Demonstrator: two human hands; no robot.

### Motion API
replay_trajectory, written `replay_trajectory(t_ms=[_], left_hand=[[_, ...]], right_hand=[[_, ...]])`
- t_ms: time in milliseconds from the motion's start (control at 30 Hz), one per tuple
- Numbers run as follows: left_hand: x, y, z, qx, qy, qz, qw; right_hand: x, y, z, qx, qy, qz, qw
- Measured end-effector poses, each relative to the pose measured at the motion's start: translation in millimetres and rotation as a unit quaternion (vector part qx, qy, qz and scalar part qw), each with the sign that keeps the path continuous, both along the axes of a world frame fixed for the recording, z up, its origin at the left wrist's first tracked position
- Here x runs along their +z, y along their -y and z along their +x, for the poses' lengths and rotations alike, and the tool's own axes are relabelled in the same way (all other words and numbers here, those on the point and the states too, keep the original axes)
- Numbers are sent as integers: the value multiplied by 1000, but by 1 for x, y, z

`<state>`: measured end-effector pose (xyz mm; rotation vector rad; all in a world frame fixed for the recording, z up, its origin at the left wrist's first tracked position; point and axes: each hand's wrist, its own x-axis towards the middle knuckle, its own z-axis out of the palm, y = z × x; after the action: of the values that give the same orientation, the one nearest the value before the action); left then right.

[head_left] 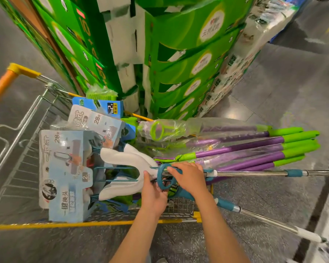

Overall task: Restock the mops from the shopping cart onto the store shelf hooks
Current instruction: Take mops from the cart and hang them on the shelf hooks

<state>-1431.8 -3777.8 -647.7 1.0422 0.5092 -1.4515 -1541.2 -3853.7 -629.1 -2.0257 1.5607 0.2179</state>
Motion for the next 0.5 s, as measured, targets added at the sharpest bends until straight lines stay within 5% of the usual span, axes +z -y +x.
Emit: replay_trajectory(t_ms=[500], left_hand=[[56, -23, -13, -13, 53, -56, 997]], right_hand=[[53, -29, -9, -34, 24, -159, 986]])
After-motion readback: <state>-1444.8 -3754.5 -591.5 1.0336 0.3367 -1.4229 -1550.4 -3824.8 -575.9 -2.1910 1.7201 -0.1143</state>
